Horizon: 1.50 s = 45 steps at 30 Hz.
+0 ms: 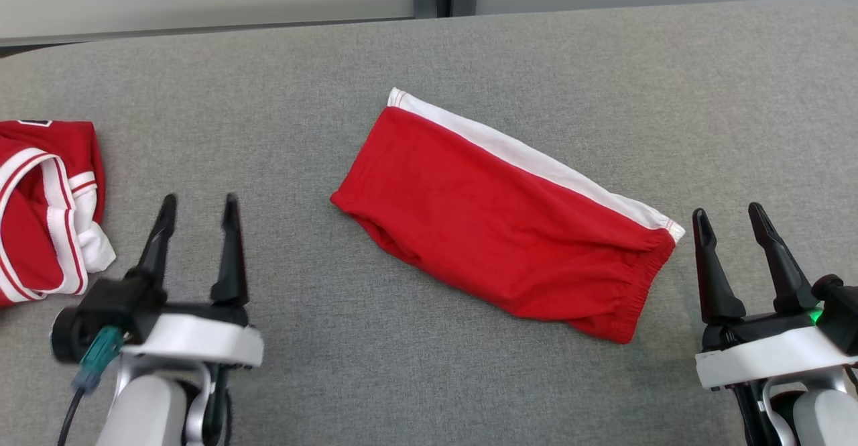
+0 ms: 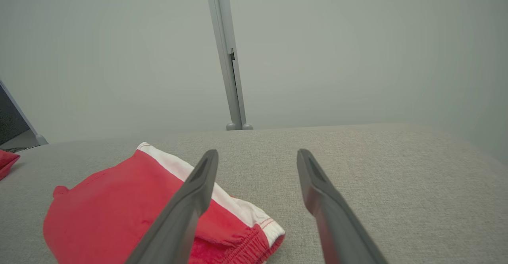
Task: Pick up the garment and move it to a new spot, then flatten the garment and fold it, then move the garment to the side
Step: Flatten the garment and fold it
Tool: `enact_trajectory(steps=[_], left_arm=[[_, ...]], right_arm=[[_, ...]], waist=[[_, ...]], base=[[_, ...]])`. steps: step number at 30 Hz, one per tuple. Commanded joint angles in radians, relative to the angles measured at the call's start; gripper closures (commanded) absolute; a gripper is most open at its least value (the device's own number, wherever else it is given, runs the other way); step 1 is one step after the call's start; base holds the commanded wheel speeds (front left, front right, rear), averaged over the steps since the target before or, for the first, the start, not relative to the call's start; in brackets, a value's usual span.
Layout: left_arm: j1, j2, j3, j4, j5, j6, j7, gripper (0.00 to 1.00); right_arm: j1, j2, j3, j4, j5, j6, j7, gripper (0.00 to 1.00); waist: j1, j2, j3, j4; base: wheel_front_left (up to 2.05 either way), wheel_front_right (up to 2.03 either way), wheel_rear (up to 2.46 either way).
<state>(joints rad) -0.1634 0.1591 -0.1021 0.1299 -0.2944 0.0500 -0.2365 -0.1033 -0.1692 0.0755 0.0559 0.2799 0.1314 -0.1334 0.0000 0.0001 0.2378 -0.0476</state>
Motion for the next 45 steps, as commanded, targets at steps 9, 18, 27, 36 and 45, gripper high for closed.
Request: enact_trajectory(steps=[9, 18, 27, 36, 45], left_arm=[[-0.223, -0.034, -0.147, 0.159, 0.006, -0.108, 0.15, 0.0], [-0.412, -0.041, -0.221, 0.526, -0.041, -0.165, 0.333, 0.0], [-0.478, -0.042, -0.307, 0.69, -0.002, -0.165, 0.459, 1.0], [-0.326, -0.037, -0.202, 0.597, -0.103, -0.09, 0.312, 1.0], [-0.064, -0.022, -0.138, 0.339, -0.171, -0.031, 0.257, 0.0]], right_arm=[[-0.042, 0.009, 0.017, 0.012, 0.011, -0.001, -0.01, 0.0], [-0.061, 0.013, 0.044, 0.049, 0.019, -0.001, -0.025, 0.0], [-0.058, 0.013, 0.036, 0.072, 0.014, -0.001, -0.026, 0.0], [-0.027, 0.007, 0.027, 0.077, -0.003, -0.001, -0.01, 0.0], [0.013, -0.006, 0.014, 0.057, -0.004, -0.001, 0.014, 0.0]], waist=[[0.0, -0.0001, 0.051, -0.031], [0.0, -0.0001, 0.08, -0.085], [0.0, -0.0001, 0.078, -0.094], [0.0, -0.0001, 0.021, -0.047], [0.0, -0.0001, -0.036, 0.0]], base=[[0.0, 0.0, 0.0], [0.0, 0.0, 0.0], [0.0, 0.0, 0.0], [0.0, 0.0, 0.0], [0.0, 0.0, 0.0]])
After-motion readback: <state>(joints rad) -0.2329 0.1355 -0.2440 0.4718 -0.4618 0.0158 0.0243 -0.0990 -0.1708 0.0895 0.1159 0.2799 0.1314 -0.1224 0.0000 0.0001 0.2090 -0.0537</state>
